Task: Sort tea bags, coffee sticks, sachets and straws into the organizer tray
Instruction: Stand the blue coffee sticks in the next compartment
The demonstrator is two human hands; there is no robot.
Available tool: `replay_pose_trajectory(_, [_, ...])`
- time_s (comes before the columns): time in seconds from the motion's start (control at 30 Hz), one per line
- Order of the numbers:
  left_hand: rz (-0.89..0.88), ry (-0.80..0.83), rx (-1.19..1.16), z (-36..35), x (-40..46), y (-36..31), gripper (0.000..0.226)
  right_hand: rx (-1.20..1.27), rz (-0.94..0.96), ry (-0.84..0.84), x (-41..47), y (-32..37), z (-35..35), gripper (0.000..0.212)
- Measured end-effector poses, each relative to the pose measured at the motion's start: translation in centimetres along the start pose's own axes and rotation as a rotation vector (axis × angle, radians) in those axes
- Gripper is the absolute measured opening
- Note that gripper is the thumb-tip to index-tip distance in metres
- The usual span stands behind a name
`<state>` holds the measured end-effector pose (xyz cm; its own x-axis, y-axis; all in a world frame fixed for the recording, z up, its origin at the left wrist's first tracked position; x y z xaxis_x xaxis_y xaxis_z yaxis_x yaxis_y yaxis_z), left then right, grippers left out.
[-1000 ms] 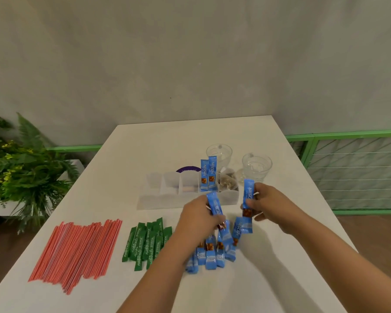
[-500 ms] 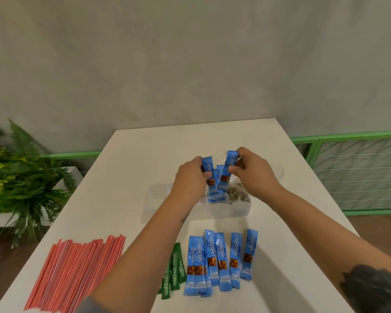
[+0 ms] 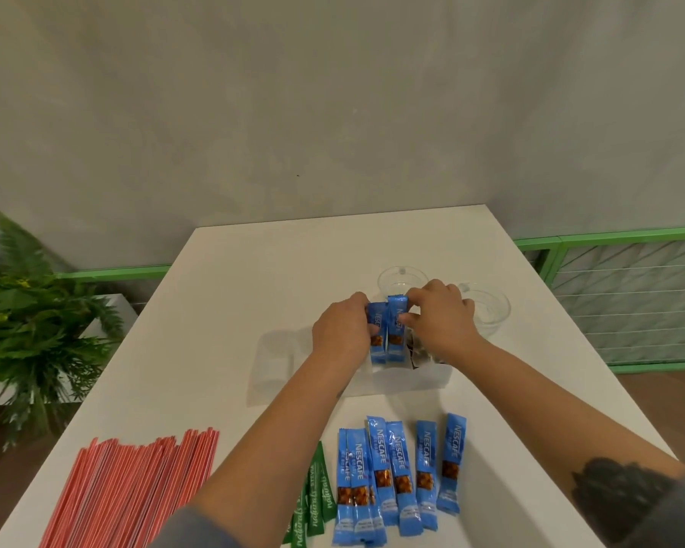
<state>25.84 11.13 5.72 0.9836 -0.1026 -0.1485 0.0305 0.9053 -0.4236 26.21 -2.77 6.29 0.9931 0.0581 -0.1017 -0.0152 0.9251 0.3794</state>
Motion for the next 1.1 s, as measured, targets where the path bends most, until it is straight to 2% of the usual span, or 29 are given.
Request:
replay_pose_trajectory(0.4, [0.028,-0.003,0.044,-1.2,1.1,0.9,0.03,-0.125,-0.009,-0.014,0.8,0.1,-0.9,0.024])
replay_pose_trajectory(0.63, [0.021,-0.01,0.002,-1.5,1.4,1.3,0.035,-0.081,-0.012,-0.071,1.1,-0.1,-0.7,0.021])
replay_pose_trajectory(0.87, [0.015,-0.021,-0.087,-1.2,1.2,1.2,0.045,-0.027,-0.033,-0.088,1.3,-0.2,-0.5,0.035])
replay_pose_trajectory(1.0, [0.028,-0.07,-0.09,-0.7,0.3,1.0,0.055,-0.001,-0.022,-0.107,0.6,-0.5,0.0,0.041])
replay_pose_trajectory(1.1, [0.045,-0.124,-0.103,-0.2,-0.7,0.8,0.053,0.023,-0.013,-0.122,-0.2,-0.7,0.5,0.041])
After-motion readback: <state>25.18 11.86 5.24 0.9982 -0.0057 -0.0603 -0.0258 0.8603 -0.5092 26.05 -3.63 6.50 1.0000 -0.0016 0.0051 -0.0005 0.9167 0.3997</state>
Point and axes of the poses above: each hand's wrist, its own x-axis towards the middle knuckle, its own z-axis out of the back of the hand, y = z × x, the point moved 6 cm from there along x, towards the middle knuckle, and after that the axes turned 10 degrees about y, right-handed, at the moved point
